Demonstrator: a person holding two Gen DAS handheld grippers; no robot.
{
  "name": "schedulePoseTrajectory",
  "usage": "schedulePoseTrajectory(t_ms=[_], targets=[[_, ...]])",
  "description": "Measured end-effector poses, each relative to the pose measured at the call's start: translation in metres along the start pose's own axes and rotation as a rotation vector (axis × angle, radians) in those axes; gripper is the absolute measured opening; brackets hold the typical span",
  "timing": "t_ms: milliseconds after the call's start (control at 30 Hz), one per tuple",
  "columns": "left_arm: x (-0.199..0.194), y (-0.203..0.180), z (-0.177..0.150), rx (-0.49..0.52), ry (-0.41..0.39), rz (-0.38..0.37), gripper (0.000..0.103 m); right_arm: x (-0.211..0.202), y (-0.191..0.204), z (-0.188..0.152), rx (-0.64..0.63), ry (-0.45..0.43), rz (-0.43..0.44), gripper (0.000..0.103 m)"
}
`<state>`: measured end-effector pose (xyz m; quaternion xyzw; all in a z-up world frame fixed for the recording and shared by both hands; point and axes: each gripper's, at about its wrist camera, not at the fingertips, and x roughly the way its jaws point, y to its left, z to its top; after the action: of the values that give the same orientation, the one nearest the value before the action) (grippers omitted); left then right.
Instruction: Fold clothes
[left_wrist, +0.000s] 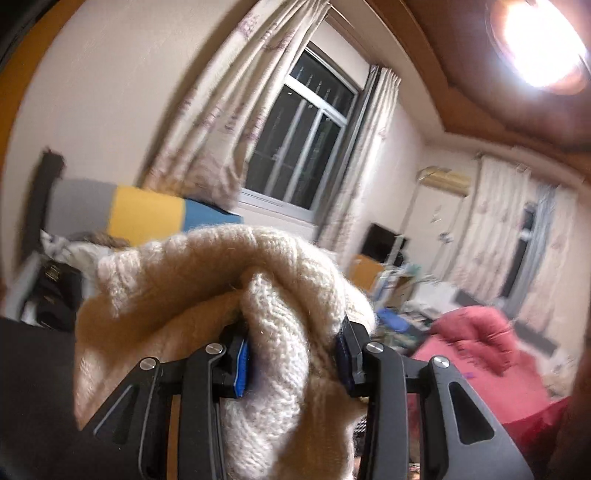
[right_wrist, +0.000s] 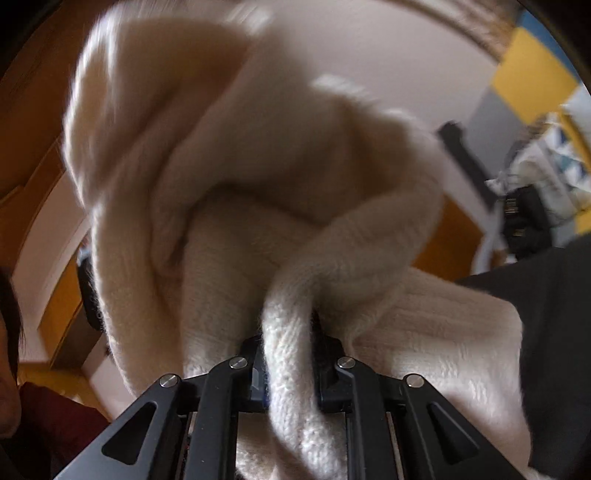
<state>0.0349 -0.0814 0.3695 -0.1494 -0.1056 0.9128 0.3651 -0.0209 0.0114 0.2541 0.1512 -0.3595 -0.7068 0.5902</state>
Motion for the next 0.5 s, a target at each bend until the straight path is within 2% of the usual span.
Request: schedulePoseTrajectory(t_ms=[67,200,267,333,400,500], targets=[[-0.001,-0.010,0.002,0.047,0.004,0.074,0.039,0.007,0.000,0.000,-0.003,0.003,0.028,0.014],[0.025,0.013,-0.023,0.027,0.032,0.180,0.040,-0.017,-0.022,-0.010,0.024,-0.045,-0.098,0.014],[0.047,0.037,-0.042,-0.016,0.072,0.216,0.040,-0.041,-0.038,-0.014,0.040,-0.083,-0.226,0.014],[0.077,0.068,-0.070,-0.071,0.138,0.247,0.040,-0.065,-0.050,-0.016,0.033,-0.097,-0.401,0.014],[0.107,0.097,-0.104,-0.154,0.218,0.233,0.040,-0.085,-0.058,-0.017,0.019,-0.107,-0.550,0.014],[0.138,0.125,-0.143,-0.242,0.280,0.207,0.039,-0.109,-0.067,-0.018,-0.009,-0.125,-0.733,0.014]])
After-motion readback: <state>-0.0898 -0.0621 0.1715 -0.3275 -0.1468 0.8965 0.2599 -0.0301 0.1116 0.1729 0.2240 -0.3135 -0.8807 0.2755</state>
